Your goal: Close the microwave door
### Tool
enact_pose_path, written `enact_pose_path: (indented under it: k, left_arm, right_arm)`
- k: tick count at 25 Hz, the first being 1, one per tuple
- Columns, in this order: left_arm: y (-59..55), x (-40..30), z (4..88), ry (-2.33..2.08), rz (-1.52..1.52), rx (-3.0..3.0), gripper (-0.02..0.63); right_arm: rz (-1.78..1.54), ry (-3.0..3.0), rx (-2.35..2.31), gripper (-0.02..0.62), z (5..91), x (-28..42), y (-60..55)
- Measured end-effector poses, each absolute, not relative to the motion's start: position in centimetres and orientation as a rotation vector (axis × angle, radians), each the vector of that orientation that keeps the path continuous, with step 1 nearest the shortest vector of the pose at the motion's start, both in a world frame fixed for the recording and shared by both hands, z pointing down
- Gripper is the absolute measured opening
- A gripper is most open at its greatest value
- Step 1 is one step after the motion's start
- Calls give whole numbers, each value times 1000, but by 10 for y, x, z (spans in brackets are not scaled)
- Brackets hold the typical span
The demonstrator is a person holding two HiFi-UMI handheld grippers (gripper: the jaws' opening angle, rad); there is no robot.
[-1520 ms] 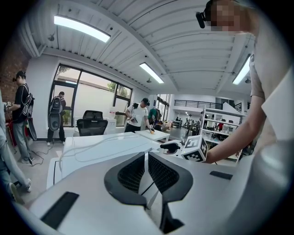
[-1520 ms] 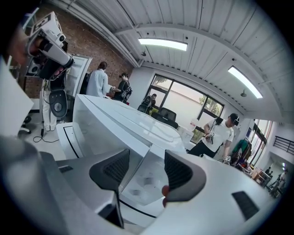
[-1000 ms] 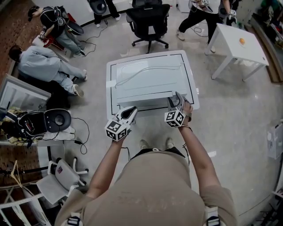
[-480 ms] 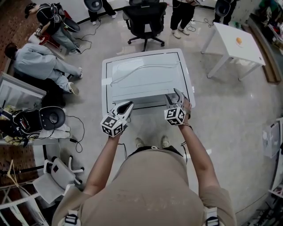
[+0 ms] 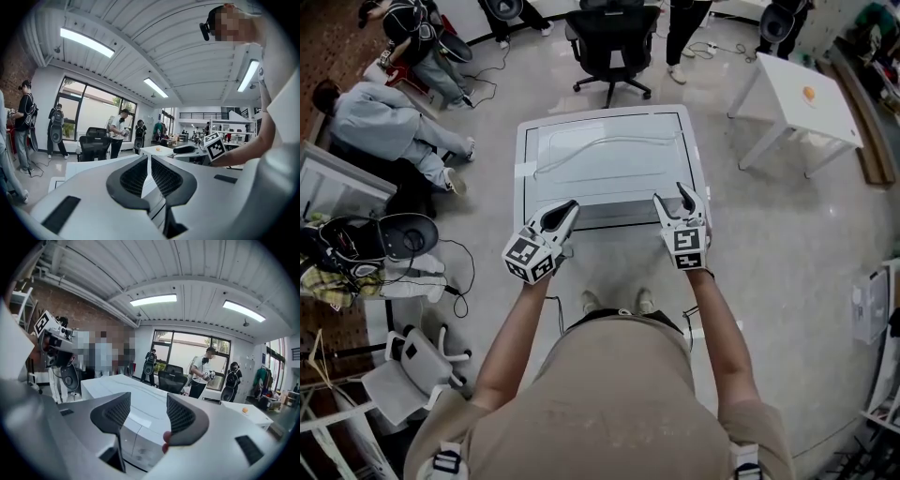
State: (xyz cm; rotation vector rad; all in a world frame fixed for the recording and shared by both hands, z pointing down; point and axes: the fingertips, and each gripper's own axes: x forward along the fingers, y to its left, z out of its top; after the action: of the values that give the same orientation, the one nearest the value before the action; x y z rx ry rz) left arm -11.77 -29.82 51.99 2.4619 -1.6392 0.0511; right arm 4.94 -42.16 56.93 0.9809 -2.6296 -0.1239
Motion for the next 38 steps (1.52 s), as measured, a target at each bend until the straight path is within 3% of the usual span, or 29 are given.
enact_pose_path:
  k: [18, 38]
  left_arm:
    - [-302, -115, 464, -1858, -24, 2478, 41]
    - [-277, -66, 525, -1963, 14, 2348, 74]
  right_arm:
    - [-24, -2931, 971, 229, 488, 98, -422]
    - [-78, -2919, 976, 184, 533, 166, -415]
